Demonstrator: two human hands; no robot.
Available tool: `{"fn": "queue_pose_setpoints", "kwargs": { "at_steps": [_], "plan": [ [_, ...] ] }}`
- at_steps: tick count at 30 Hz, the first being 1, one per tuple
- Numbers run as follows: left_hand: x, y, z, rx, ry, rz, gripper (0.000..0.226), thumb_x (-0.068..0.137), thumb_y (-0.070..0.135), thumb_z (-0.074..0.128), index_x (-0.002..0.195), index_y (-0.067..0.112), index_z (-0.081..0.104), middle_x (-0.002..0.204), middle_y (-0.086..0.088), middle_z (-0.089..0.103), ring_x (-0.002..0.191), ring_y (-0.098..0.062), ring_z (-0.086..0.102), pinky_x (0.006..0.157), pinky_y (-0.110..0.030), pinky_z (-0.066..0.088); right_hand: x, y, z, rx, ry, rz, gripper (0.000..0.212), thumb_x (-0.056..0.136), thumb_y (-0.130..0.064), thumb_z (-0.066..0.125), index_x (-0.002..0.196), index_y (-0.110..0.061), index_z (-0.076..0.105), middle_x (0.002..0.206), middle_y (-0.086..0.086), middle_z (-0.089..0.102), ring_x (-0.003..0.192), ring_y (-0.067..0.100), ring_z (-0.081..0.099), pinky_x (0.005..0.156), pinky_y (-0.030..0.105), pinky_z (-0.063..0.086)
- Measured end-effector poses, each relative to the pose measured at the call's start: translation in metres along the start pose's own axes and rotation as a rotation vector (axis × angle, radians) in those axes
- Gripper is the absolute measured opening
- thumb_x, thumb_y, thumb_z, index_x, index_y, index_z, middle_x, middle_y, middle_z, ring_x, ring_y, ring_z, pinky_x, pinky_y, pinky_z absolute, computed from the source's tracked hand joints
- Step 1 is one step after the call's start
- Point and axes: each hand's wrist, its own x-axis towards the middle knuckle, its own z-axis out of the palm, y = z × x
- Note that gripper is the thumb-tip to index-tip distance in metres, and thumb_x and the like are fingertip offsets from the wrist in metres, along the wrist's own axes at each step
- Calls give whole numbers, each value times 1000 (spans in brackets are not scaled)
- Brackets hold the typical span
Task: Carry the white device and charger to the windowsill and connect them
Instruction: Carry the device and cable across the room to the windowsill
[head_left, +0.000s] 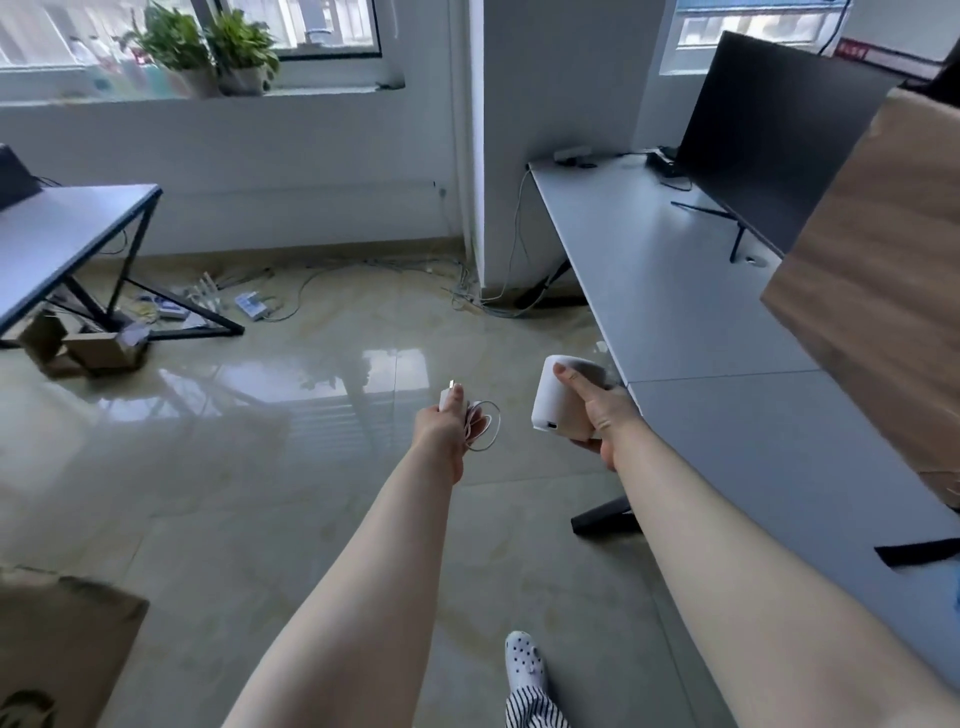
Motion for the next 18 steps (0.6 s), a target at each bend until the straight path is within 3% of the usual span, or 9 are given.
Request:
{"fn": "queue_pose_setpoints", "kwargs": {
  "at_steps": [3,5,10,13,18],
  "plan": [
    [30,16,19,-15,20,9,26,92,29,57,86,4,54,75,-7,60,58,-13,62,49,-18,55,41,-13,15,-9,-22,12,48,72,-43,77,109,-22,55,91,-4,57,94,23,54,86,44,53],
    [51,24,30,-9,29,19,27,91,28,58,93,2,55,75,-8,60,62,-14,61,45,-18,54,68,-21,23,-25,-53,31,51,72,-44,77,109,-21,52,93,-2,56,97,25,54,88,44,53],
    [108,47,53,-32,84,26,27,91,29,58,81,5,53,73,-8,61,39,-8,62,60,-24,53,137,-45,47,-77,-98,84,54,70,-46,77,108,-19,51,106,5,58,99,27,55,89,44,53],
    [131,57,55,-45,95,52,27,92,29,57,82,4,53,74,-8,61,40,-7,63,64,-25,53,164,-55,60,-97,-111,100,58,68,-48,79,111,-18,53,114,7,59,100,27,56,80,40,53],
    [163,78,55,-59,130,49,26,92,28,57,86,2,55,74,-8,61,40,-5,63,58,-23,55,198,-65,90,-125,-142,122,59,68,-47,79,111,-17,53,114,8,59,99,28,57,81,41,53]
  ]
}}
